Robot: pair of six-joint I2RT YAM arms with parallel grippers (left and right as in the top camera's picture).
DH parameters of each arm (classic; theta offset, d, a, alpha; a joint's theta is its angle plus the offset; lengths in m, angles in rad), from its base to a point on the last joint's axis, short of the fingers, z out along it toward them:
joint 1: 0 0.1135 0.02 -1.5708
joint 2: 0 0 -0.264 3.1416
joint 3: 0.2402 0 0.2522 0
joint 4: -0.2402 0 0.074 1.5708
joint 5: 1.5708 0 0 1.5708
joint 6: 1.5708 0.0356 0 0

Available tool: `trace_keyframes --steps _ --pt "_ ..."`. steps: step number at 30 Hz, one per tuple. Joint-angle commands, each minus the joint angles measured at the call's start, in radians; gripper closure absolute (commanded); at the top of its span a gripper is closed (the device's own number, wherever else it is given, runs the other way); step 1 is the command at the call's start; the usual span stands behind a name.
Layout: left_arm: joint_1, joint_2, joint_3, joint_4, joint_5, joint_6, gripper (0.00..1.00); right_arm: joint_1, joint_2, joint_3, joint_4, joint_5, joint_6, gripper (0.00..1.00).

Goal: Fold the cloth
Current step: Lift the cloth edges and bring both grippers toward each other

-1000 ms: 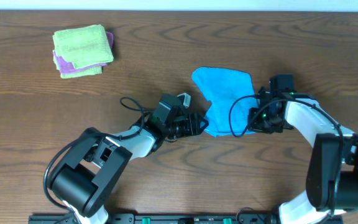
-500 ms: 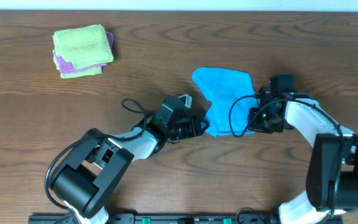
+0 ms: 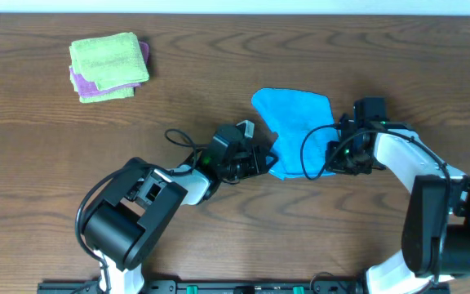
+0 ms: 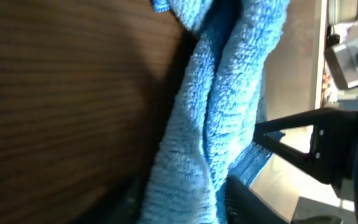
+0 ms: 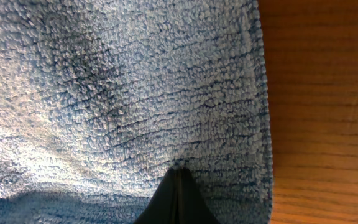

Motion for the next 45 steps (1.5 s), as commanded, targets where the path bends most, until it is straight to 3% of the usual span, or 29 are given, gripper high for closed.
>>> trace_keyframes --steps 1,3,7,10,11,17,23,35,45 --pt "0.006 0.021 0.007 0.000 0.056 -0.003 0.64 -0.003 0.017 0.020 0.000 0.013 0.008 0.99" --pt "0.006 0.021 0.007 -0.001 0.092 -0.003 0.66 -0.003 0.017 0.020 0.001 0.013 0.008 0.98" --pt "0.007 0.021 0.007 -0.001 0.103 -0.006 0.83 -0.003 0.017 0.020 0.001 0.013 0.008 0.98" --pt "0.019 0.021 0.007 -0.001 0.137 -0.008 0.87 -0.003 0.017 0.020 0.000 0.014 0.008 0.98" --pt "0.032 0.021 0.007 -0.001 0.157 0.000 0.94 -0.003 0.017 0.020 0.000 0.014 0.008 0.98" --pt "0.139 0.016 0.007 -0.014 0.266 0.065 0.94 -0.003 0.017 0.020 0.000 0.013 0.008 0.99" --pt "0.167 -0.023 0.011 -0.147 0.264 0.168 0.94 -0.002 0.016 0.035 -0.027 0.008 0.008 0.99" --pt "0.096 -0.130 0.230 -0.644 0.074 0.443 0.94 0.085 0.016 0.074 -0.094 -0.022 -0.011 0.98" --pt "0.079 -0.133 0.270 -0.701 0.054 0.483 0.94 0.102 -0.048 0.080 -0.158 -0.022 -0.011 0.98"
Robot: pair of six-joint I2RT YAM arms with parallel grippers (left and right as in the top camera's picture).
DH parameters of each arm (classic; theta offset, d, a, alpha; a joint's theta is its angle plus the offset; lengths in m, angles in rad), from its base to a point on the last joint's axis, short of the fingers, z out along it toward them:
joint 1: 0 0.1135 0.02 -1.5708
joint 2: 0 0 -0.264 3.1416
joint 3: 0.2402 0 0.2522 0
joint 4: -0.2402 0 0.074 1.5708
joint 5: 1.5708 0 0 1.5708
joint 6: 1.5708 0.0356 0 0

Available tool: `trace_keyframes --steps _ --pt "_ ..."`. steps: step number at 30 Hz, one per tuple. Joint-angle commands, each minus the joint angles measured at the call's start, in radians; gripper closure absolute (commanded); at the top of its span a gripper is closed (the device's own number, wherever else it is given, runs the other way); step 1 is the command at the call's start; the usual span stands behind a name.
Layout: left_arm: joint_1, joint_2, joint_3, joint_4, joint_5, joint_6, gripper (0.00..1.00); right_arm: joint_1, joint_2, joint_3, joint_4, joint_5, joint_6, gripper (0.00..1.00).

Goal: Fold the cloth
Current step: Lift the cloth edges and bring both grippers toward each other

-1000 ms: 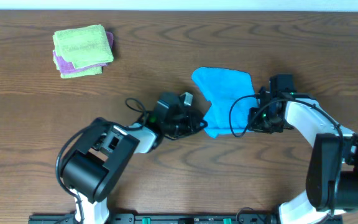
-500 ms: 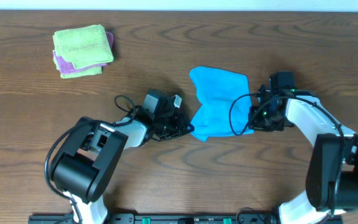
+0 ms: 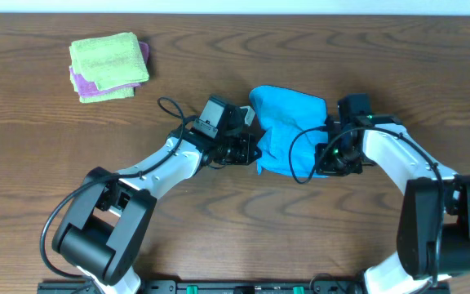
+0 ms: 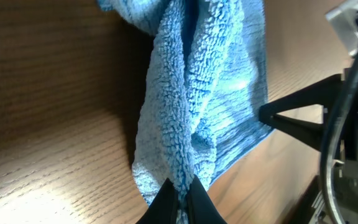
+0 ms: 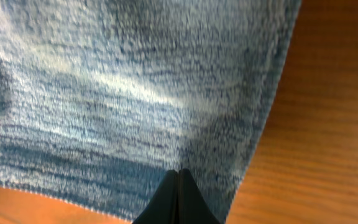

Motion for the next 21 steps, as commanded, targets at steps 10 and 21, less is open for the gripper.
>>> trace_keyframes --steps 10,21 --pt "-0.067 -0.010 0.029 -0.021 -0.055 0.066 0.94 0.020 -0.074 0.019 -0.059 -0.042 -0.006 0.98" --pt "-0.080 -0.010 0.111 -0.182 -0.162 0.167 0.94 0.051 -0.074 0.018 -0.035 0.031 -0.021 0.98"
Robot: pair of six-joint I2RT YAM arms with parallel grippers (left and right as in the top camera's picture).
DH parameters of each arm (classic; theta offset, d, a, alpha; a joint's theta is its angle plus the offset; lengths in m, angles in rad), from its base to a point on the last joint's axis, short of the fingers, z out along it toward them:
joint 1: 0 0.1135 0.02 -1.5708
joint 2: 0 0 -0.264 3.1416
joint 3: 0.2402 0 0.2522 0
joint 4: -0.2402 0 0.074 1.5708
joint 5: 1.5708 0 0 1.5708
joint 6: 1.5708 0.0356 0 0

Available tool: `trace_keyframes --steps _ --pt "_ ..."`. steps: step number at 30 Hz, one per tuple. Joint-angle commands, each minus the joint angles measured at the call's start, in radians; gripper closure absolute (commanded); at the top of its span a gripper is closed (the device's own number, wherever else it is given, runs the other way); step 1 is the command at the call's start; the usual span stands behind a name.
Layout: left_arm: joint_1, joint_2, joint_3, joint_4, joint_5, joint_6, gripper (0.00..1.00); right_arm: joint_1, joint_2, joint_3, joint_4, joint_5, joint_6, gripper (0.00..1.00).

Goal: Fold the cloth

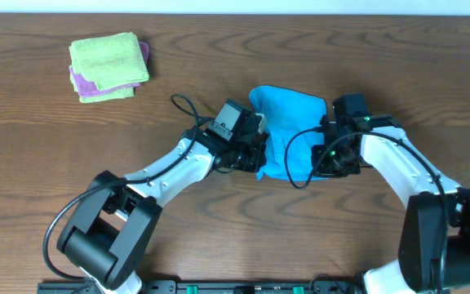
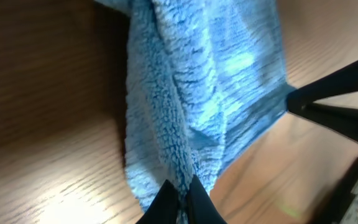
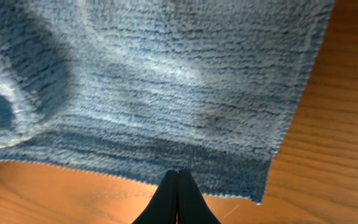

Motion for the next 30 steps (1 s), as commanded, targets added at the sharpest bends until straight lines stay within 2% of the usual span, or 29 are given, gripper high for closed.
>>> trace_keyframes --steps 1,9,20,30 --pt "0.000 -0.010 0.051 -0.051 -0.068 0.074 0.94 0.006 -0.014 0.015 0.005 0.026 -0.019 0.98" --pt "-0.002 -0.010 0.074 -0.079 -0.084 0.106 0.94 0.006 -0.014 -0.006 0.000 0.029 -0.019 0.98" --pt "-0.079 -0.010 0.079 -0.129 -0.257 0.180 0.94 0.009 -0.014 -0.022 0.007 0.041 -0.020 0.98" --pt "-0.087 -0.010 0.088 -0.210 -0.396 0.240 0.94 0.010 -0.014 -0.023 0.002 0.040 -0.027 0.98"
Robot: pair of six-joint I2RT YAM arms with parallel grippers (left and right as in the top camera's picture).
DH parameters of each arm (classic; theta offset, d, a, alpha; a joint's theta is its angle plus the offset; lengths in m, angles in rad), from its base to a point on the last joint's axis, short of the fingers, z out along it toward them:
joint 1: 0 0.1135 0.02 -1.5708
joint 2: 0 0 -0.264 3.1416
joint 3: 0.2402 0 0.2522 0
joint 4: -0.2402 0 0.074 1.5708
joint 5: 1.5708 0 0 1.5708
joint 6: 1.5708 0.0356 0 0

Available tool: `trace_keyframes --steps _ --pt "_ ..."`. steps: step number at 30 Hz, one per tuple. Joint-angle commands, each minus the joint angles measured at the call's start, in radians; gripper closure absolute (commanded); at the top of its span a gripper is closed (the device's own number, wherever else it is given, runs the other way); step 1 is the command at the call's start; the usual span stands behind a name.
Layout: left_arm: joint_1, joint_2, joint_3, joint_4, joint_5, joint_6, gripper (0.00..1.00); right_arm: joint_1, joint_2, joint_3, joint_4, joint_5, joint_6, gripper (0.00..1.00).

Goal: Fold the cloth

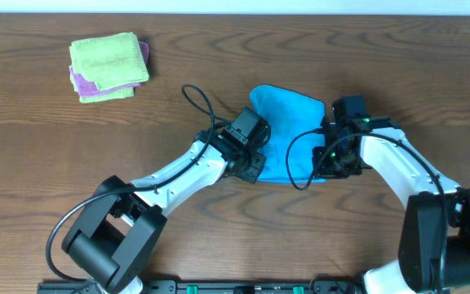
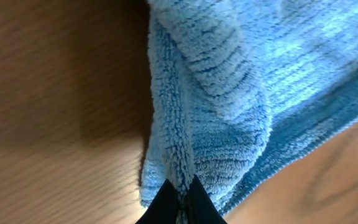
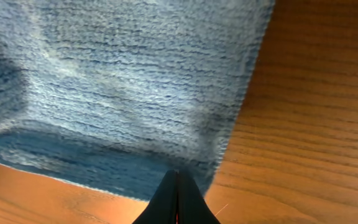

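The blue terry cloth (image 1: 288,131) lies mid-table, bunched and partly doubled over. My left gripper (image 1: 256,168) is at its near-left edge, shut on a thick fold of the cloth (image 2: 204,106); in the left wrist view the gripper (image 2: 180,182) pinches pile between its tips. My right gripper (image 1: 323,163) is at the near-right corner. In the right wrist view the gripper (image 3: 178,173) is shut on the cloth's edge (image 3: 135,93), just left of its right corner, with bare wood below.
A folded stack of green and purple cloths (image 1: 108,67) sits at the far left of the brown wooden table (image 1: 55,163). Black cables loop off both wrists near the cloth.
My left wrist has shifted right and turned, so the held fold now sits closer under the cloth's left side. The right gripper holds nearly the same spot; the cloth looks more compact.
Both grippers were shut on the cloth's near edge, low on the table and wide apart. Then they stood farther from me with the near edge carried along and the cloth bunched. Now the grippers are closer together, both still shut on it.
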Motion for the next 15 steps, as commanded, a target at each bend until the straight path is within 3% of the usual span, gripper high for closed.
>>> trace_keyframes --steps 1,15 --pt "0.000 -0.010 0.035 -0.014 -0.072 0.040 0.94 0.010 -0.013 -0.009 -0.005 0.000 -0.021 0.98" --pt "-0.076 -0.010 0.037 -0.027 -0.179 0.047 0.94 0.120 -0.013 -0.010 -0.033 -0.031 -0.023 0.99"
